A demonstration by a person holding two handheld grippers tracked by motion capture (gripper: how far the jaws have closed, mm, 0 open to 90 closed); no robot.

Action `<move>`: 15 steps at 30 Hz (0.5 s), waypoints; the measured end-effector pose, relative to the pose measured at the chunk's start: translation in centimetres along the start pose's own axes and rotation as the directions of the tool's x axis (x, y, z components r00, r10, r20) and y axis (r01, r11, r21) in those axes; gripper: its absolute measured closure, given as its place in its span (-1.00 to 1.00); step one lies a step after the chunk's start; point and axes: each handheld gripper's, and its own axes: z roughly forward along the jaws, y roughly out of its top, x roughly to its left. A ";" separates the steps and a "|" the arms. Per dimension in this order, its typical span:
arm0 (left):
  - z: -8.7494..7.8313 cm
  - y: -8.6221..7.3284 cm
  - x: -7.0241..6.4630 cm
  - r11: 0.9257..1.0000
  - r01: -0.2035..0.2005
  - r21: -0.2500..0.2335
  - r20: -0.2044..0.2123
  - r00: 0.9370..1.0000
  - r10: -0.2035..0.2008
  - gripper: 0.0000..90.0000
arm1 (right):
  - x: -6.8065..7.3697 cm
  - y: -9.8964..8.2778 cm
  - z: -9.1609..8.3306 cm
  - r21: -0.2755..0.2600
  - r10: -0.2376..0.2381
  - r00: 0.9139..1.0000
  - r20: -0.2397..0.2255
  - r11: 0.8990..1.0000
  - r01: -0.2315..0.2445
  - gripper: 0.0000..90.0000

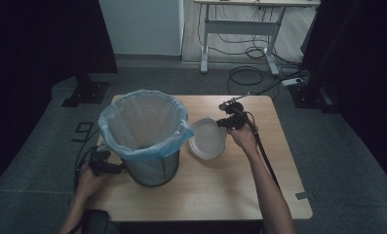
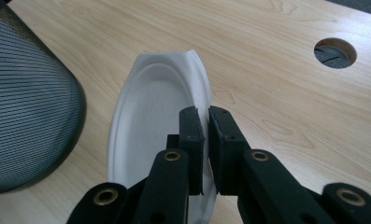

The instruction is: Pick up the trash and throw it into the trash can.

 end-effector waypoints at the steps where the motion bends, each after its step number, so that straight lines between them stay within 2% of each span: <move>1: 0.0 0.0 0.0 1.000 0.000 -0.001 -0.002 1.000 0.000 -1.00 | 0.0 0.1 -0.3 -0.003 -0.009 1.000 0.003 1.000 0.009 0.87; 8: 0.0 0.0 0.0 1.000 0.001 0.000 -0.001 1.000 -0.001 -1.00 | 0.4 0.8 -2.5 -0.022 -0.009 1.000 -0.015 1.000 0.009 0.86; 10: 0.0 0.0 0.0 1.000 0.001 0.000 -0.001 1.000 -0.001 -1.00 | 0.7 1.3 -3.5 -0.019 -0.019 1.000 -0.017 1.000 0.019 0.86; 12: 0.0 0.0 0.0 1.000 0.002 0.000 -0.001 1.000 -0.002 -1.00 | 0.8 1.5 -3.8 -0.020 -0.027 0.999 -0.018 0.999 0.027 0.86; 15: 0.0 0.0 0.0 1.000 0.001 0.000 -0.001 1.000 -0.001 -1.00 | 1.3 2.3 -5.3 -0.023 -0.032 0.999 -0.028 0.999 0.031 0.86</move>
